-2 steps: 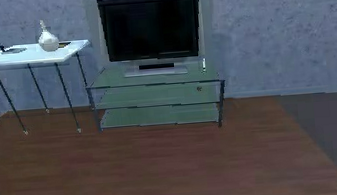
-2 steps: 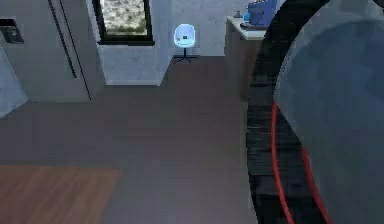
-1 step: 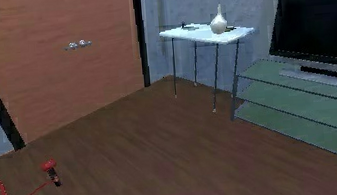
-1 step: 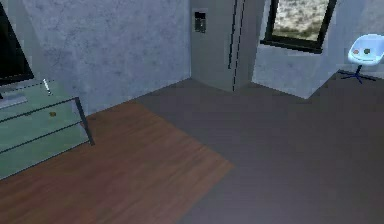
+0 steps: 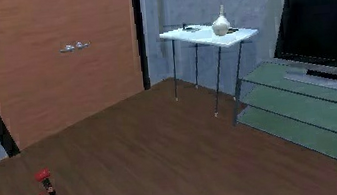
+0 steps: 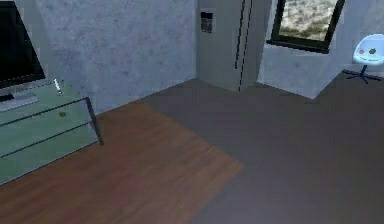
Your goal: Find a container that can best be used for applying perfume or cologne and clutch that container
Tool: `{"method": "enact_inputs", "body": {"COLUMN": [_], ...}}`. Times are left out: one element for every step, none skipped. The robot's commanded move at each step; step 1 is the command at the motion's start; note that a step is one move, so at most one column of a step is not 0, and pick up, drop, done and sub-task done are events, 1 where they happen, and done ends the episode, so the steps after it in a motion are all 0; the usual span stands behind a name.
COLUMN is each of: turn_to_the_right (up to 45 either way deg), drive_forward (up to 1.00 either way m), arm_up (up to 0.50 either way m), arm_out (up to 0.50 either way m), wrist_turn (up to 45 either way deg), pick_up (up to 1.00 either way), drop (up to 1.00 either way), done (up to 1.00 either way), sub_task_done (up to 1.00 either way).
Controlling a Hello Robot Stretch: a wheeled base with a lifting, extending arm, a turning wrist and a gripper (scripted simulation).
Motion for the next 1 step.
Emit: {"method": "enact_inputs", "body": {"turn_to_the_right": [45.0], "drive_forward": [0.0], "arm_up": [0.0], "arm_out": [0.0], "wrist_turn": [0.0], "pick_up": [0.0], "drop": [0.0], "done": [0.0], "sub_task_done": [0.0]}}
